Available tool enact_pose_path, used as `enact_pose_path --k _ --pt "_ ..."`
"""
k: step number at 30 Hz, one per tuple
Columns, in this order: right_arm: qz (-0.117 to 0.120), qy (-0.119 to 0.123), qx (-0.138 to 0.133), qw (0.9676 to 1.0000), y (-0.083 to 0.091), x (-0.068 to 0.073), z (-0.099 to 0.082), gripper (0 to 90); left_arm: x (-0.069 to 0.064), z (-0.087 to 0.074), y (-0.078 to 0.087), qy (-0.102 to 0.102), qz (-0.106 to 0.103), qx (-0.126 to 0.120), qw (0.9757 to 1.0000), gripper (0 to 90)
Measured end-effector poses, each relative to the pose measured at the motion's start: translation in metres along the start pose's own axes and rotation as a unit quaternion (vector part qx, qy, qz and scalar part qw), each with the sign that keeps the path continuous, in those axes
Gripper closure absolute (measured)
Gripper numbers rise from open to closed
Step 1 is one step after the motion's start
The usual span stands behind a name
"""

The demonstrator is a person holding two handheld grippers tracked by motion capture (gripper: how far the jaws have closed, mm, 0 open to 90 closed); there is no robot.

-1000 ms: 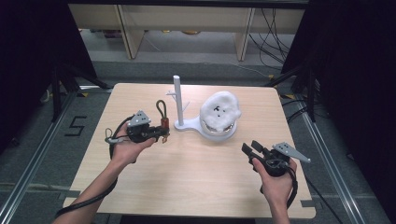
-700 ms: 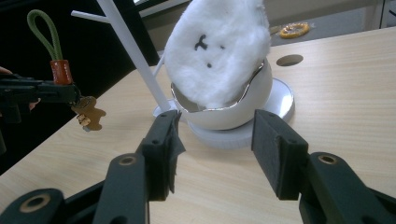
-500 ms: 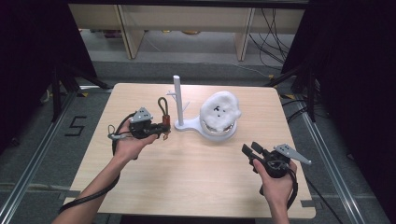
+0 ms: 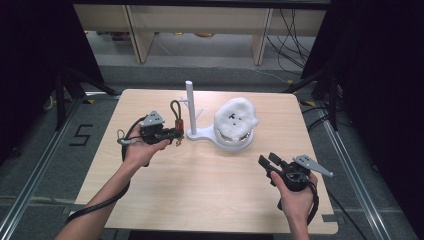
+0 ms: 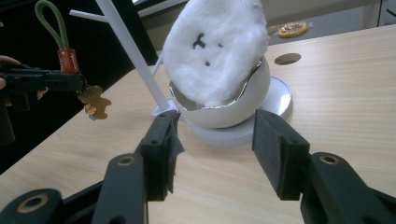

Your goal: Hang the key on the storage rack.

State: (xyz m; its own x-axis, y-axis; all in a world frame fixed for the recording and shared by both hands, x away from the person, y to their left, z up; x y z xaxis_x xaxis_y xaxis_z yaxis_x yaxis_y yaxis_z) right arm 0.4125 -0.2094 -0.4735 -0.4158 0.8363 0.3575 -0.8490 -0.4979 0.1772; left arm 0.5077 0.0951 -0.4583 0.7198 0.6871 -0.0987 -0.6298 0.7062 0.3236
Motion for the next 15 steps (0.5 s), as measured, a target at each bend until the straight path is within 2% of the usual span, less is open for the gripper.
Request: enact_pose_path --k 5,8,9,10,11,15 --pt "0.000 0.004 0.000 1.0000 0.000 -0.002 0.000 50.9 0.000 0.005 -0.006 0.011 -0.011 -0.004 0.9999 81.6" --pt "-0.002 -0.004 0.001 1.0000 0.001 -0.001 0.001 50.9 0.002 0.006 -0.010 0.018 -0.014 -0.001 0.9998 81.5" --pt "-0.002 0.001 0.000 1.0000 0.001 -0.002 0.001 50.9 0.002 0.005 -0.010 0.020 -0.012 0.001 0.9997 81.5" --pt "-0.005 -0.014 0.003 0.9999 0.002 0.000 0.000 50.9 0.003 0.005 -0.012 0.023 -0.016 -0.004 0.9996 81.5" --pt "-0.004 0.001 -0.002 1.0000 0.001 -0.003 0.001 50.9 0.003 0.005 -0.012 0.023 -0.015 0.001 0.9996 81.5" --pt "-0.003 0.003 -0.001 1.0000 0.000 -0.004 0.000 50.8 0.007 0.004 -0.013 0.027 -0.010 0.003 0.9996 81.5"
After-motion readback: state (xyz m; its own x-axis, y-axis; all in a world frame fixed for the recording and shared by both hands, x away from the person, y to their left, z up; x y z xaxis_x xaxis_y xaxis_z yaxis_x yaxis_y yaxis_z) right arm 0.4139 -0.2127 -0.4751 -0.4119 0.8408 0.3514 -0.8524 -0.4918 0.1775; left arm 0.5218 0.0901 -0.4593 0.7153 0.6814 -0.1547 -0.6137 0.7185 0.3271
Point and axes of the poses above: each handheld gripper's, and its own axes: y roughly backward along the jaws, z roughly out of its top, x roughly to its left, the point moved 9 cm from there along -y, roughly forward along the jaws, and after that the axes turned 7 degrees about -x, right-handed, at the moved point
